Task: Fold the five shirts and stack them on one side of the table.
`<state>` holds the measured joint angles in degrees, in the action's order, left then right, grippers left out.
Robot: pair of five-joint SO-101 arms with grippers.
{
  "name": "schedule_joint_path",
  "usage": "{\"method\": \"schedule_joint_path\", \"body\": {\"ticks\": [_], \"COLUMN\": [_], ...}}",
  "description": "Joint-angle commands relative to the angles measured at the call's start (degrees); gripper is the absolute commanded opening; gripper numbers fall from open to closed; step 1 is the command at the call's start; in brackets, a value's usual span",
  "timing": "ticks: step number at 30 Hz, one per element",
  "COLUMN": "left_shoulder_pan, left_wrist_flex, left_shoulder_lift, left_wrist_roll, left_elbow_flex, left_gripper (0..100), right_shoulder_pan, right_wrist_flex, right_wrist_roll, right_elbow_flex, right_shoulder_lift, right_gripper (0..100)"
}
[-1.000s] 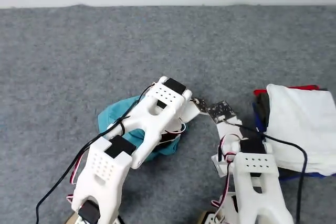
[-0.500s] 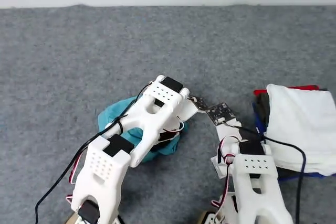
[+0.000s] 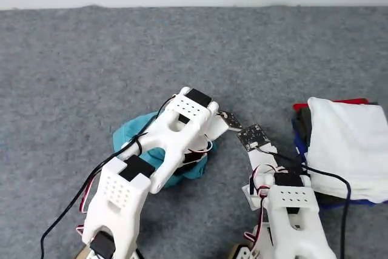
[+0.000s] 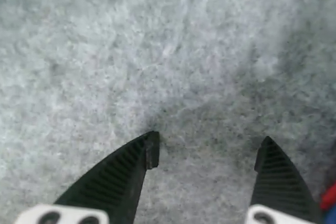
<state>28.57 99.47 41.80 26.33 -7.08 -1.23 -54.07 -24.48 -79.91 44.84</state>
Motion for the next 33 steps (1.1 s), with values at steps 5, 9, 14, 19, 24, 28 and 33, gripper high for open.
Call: {"method": "schedule_joint_path", "body": {"ticks": [5,9,14,19,24,28,33], "left_shoulder_pan": [3.52,0.88,-3.25,-4.13,-4.22,-3.78,-2.2], "left_wrist_flex": [1.14,1.14,0.79,-1.14,-3.43,-3.69,-4.04], "left_shoulder_lift": [-13.01,-26.99,-41.93,-54.07,-62.07,-63.21,-63.12], "left_wrist_roll": [1.05,6.33,10.9,12.31,12.31,12.13,12.04], "left_elbow_flex": [3.56,3.47,3.47,3.47,3.56,3.91,10.42], "left_gripper": [1,1,1,1,1,1,1], "right_shoulder_pan": [0.4,0.4,0.31,0.22,0.4,0.48,0.48], "right_wrist_flex": [2.15,2.24,2.24,2.24,2.24,2.33,2.33], "right_wrist_roll": [0.53,0.53,0.53,0.53,0.53,0.53,0.53], "right_elbow_flex": [-0.26,-0.26,-0.26,-0.26,-0.26,-0.09,0.0], "right_shoulder_lift": [-0.57,-0.57,-0.57,-0.66,-0.4,-0.48,-0.75], "right_gripper": [30.7,30.7,30.7,30.7,30.7,30.7,30.7]}}
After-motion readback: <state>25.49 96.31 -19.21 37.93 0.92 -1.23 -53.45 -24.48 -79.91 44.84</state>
